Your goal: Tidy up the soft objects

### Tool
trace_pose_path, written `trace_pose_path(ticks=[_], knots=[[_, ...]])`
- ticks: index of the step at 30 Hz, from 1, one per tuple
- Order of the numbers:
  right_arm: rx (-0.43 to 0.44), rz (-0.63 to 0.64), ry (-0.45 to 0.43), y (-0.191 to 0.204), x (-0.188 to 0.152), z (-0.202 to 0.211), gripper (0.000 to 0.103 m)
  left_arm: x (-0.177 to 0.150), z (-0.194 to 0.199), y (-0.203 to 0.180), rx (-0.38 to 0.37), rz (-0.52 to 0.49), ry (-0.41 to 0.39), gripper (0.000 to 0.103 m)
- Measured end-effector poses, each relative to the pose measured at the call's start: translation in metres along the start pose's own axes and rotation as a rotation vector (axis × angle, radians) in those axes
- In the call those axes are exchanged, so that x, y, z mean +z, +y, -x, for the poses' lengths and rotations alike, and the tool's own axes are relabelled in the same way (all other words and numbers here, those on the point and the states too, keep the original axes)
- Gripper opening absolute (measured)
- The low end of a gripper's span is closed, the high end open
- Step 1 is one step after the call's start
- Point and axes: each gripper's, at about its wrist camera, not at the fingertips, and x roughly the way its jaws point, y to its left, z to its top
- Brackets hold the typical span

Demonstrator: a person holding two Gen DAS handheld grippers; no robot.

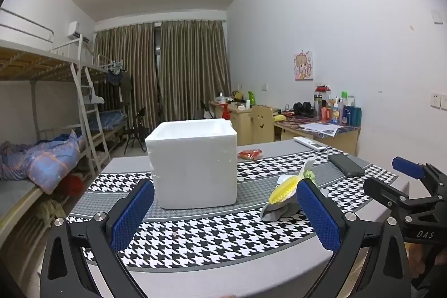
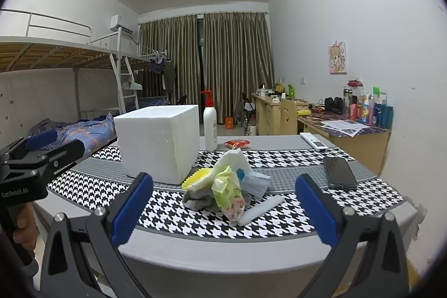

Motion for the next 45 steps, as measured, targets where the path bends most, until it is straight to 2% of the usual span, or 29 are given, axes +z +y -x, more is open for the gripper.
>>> trace_pose_path(ticks=[12, 18, 25, 45], knots=[[0.007, -0.002, 0.002, -0.002, 0.0, 0.001, 0.103, 0.001, -0.003, 0.002, -0.031, 0.019, 0.023, 0.102], [0.007, -0.003, 0.003, -0.002, 0.002, 0.0, 0.103, 0.001, 0.006, 0.001, -0.031, 0.008, 0.01, 0.102], [0.007, -0.004, -0.001, -0.001, -0.001, 0.0, 0.103, 0.0, 0.0, 0.0, -0.031, 0.011, 0.033, 0.102], [0.009, -0.009, -0.002, -0.004, -0.002, 0.0, 0.103, -0.001, -0.003, 0.0, -0.019, 0.01, 0.035, 0.102]])
